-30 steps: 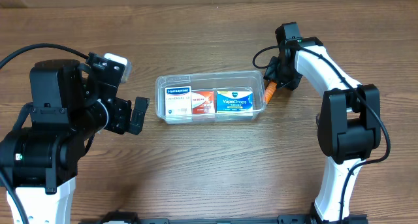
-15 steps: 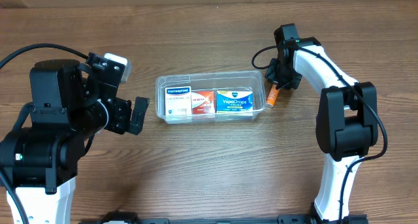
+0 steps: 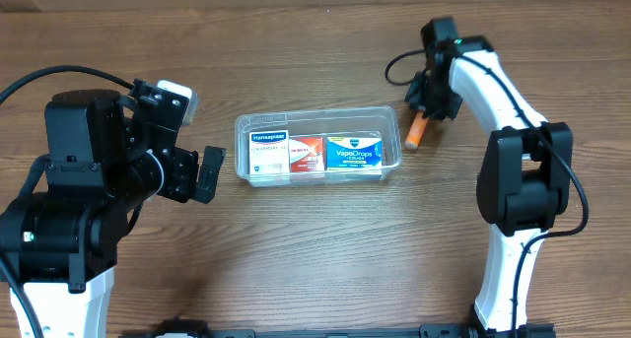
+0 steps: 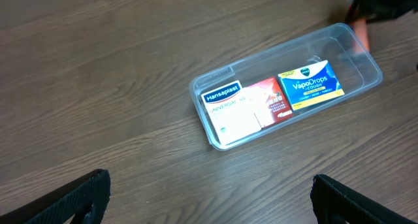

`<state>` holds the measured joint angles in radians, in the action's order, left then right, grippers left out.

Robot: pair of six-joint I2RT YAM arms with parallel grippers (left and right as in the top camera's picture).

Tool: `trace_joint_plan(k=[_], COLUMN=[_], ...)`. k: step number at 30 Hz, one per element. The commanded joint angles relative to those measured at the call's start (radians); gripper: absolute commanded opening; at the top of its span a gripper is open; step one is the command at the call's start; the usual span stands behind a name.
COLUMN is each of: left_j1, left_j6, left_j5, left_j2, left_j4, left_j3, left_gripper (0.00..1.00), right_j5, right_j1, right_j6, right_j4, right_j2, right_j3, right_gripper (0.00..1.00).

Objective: Pack container
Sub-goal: 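Lift the orange tube with right gripper over the container's right end, then lower the orange tube with right gripper into the container's front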

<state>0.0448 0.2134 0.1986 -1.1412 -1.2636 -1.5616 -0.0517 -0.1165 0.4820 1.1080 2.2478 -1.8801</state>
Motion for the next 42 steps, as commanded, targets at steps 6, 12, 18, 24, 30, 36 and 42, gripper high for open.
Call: trace_joint_plan(k=[6,12,18,24,30,36,42], left_j1=[-0.005,-0.005,-0.005,-0.005,-0.005,-0.005,-0.005], left_j6=[0.015,0.015,0.015,0.015,0.015,0.015,0.015], left_j5=[0.011,0.011,0.011,0.011,0.011,0.011,0.011], left_j2=[-0.003,-0.003,-0.003,-0.003,-0.003,-0.003,-0.003], left_j4=[0.004,0.004,0.004,0.004,0.004,0.004,0.004], left_j3=[-0.003,-0.003,-0.002,-0.003,-0.003,-0.003,-0.003], left_gripper=[1.00,1.00,1.00,1.00,1.00,1.00,1.00], right_j5=[-0.096,0.351,0.412,0.312,0.214,0.200,0.235], right_j1=[-0.006,-0.178,-0.379,-0.519,-0.571,-0.571,-0.571], right_j6=[-0.141,-0.801,-1.178,-1.276,-1.354,-1.354,-1.346], right_j4=[0.267,0.344,0.434,0.224,-0.018,-0.126,-0.131], right_j2=[-0.022,-0.082,-0.078,-0.078,-0.078,-0.078,-0.078], right_j3=[-0.607,-0.687,-0.555,-0.280,-0.161,-0.135,-0.135], right_gripper=[0.04,0.04,0.04,0.04,0.04,0.04,0.08])
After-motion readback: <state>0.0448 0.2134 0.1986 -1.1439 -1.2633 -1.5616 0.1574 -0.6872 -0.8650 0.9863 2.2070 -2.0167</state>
